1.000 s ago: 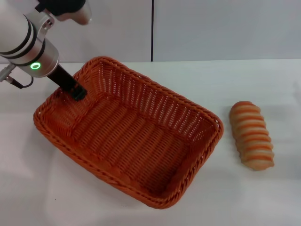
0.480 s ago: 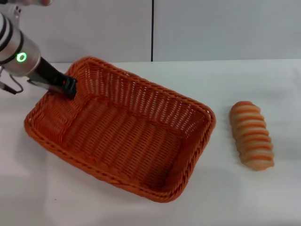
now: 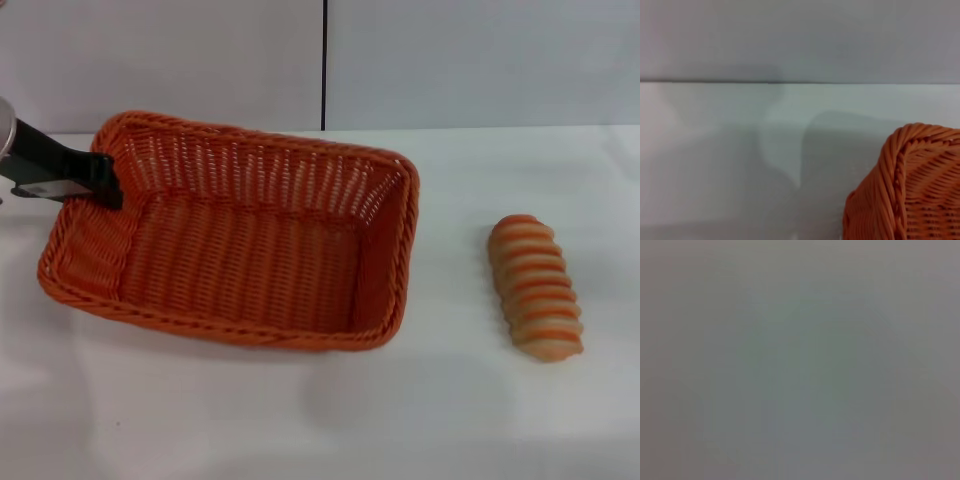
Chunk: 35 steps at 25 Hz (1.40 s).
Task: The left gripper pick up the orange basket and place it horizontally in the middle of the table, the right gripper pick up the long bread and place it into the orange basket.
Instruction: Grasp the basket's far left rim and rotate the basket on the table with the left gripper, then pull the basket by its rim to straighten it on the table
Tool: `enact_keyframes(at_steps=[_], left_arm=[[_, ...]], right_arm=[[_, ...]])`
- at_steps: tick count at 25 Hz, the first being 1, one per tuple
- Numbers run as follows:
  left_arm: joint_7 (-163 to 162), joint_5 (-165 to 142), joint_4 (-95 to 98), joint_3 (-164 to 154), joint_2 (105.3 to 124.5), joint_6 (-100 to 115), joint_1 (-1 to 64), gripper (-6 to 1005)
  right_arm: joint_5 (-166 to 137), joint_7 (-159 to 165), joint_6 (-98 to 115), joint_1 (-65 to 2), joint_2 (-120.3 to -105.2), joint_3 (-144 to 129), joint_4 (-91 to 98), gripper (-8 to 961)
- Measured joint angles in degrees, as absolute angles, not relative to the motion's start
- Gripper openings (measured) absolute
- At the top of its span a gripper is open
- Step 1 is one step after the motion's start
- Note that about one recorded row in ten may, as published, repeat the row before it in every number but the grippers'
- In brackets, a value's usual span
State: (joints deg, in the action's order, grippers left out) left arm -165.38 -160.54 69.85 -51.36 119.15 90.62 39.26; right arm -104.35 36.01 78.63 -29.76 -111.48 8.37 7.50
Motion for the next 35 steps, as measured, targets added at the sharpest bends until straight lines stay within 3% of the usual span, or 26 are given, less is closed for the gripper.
enact_keyframes(at_steps=[4,14,35], left_arm=[[-165.4,-159.8,69.5,-49.4,119.18,91.9,39.3,146],[-165.5,-157.4,69.9,-49.6,119.18,94.3,39.2,151],[-165.3,-150.7,69.5,-50.7,119.05,92.4,35.2,162]], right_arm=[[-104.6,36.0,78.2,-31.2,-110.45,7.5,6.6,705],[-104.7,35.9,77.4,-32.4,-109.97,6.9,6.2,704],[-104.4,35.4,76.8,-31.7,-111.39,6.9,6.9,704]])
